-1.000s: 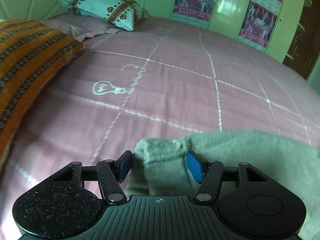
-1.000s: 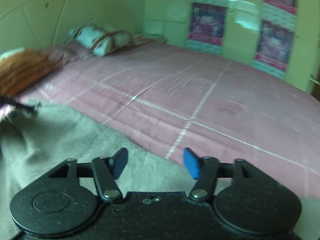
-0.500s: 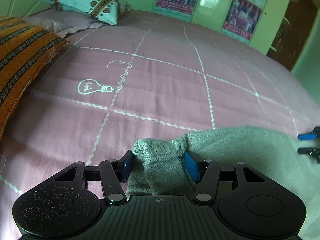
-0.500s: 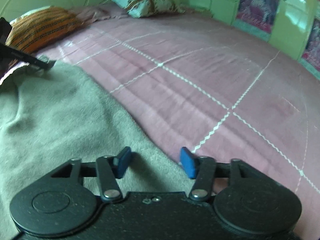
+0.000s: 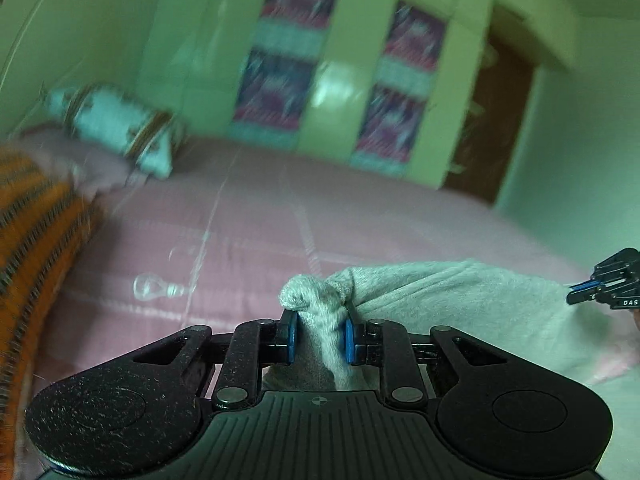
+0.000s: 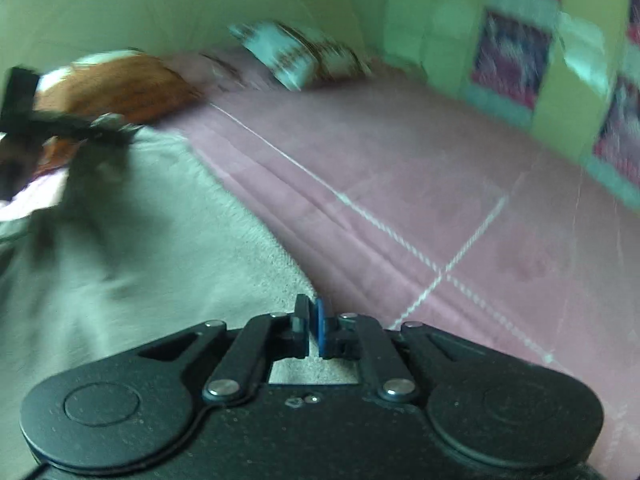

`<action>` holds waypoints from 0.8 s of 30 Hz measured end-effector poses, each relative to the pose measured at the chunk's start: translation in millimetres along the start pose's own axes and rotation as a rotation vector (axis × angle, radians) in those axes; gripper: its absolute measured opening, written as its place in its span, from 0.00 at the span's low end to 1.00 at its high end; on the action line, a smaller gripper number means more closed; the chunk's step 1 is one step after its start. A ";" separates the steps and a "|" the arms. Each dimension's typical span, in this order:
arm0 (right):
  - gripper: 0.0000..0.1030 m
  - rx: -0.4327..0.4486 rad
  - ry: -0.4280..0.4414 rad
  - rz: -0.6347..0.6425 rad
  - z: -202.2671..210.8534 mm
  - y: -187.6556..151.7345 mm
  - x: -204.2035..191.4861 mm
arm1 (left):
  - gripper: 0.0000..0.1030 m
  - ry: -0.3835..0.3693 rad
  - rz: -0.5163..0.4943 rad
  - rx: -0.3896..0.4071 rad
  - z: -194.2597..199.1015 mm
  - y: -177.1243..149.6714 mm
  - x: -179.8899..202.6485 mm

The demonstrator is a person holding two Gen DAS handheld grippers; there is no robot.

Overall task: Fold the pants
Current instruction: 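Lift the waistband with both tools and fold it over toward the pant cuffs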

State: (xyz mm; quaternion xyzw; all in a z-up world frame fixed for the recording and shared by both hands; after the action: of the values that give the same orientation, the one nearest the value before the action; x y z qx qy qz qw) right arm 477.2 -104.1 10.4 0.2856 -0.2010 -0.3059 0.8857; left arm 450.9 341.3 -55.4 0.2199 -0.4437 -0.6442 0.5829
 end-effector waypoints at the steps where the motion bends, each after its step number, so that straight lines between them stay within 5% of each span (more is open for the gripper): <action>1: 0.00 0.024 -0.006 0.028 21.3 -5.6 -15.4 | 0.22 -0.012 -0.015 0.019 17.3 -2.9 5.9; 6: 0.00 0.083 -0.083 0.172 91.1 -51.4 -95.2 | 0.29 -0.014 -0.070 0.044 93.9 -53.6 40.0; 8: 0.01 0.042 -0.079 0.231 98.7 -86.8 -139.4 | 0.47 0.022 0.005 0.006 118.3 -94.7 42.6; 10: 0.19 0.014 -0.083 0.214 102.3 -123.4 -170.2 | 0.65 0.072 0.140 -0.063 138.5 -141.5 42.0; 11: 0.21 0.010 -0.063 0.180 107.5 -145.7 -184.1 | 0.65 0.131 0.183 -0.099 147.1 -160.8 45.6; 15: 0.21 0.010 -0.057 -0.070 116.8 -179.5 -188.1 | 0.65 0.224 0.379 -0.102 189.4 -208.1 72.9; 19: 0.28 0.089 -0.078 -0.380 118.8 -175.3 -156.7 | 0.65 0.136 0.543 -0.017 203.9 -211.7 98.5; 21: 0.44 0.140 -0.045 -0.547 118.4 -177.5 -133.8 | 0.65 0.115 0.604 -0.025 188.0 -204.0 100.6; 24: 0.45 0.139 0.025 -0.827 99.1 -180.7 -95.3 | 0.65 0.104 0.677 -0.020 164.8 -195.3 98.3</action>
State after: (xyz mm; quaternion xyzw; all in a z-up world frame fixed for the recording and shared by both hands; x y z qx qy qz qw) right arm 277.6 -196.9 -45.6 0.4051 -0.0790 -0.6179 0.6693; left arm 188.4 285.9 -110.1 0.0872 -0.4549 -0.4065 0.7875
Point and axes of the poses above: each gripper's, at about its wrist camera, not at the fingertips, and z roughly against the way its jaws point, x to its right, y to its top, the point moved 3 cm from there along -z, roughly the way its jaws point, and after that the axes turned 9 degrees about -x, right-handed, at the moved point
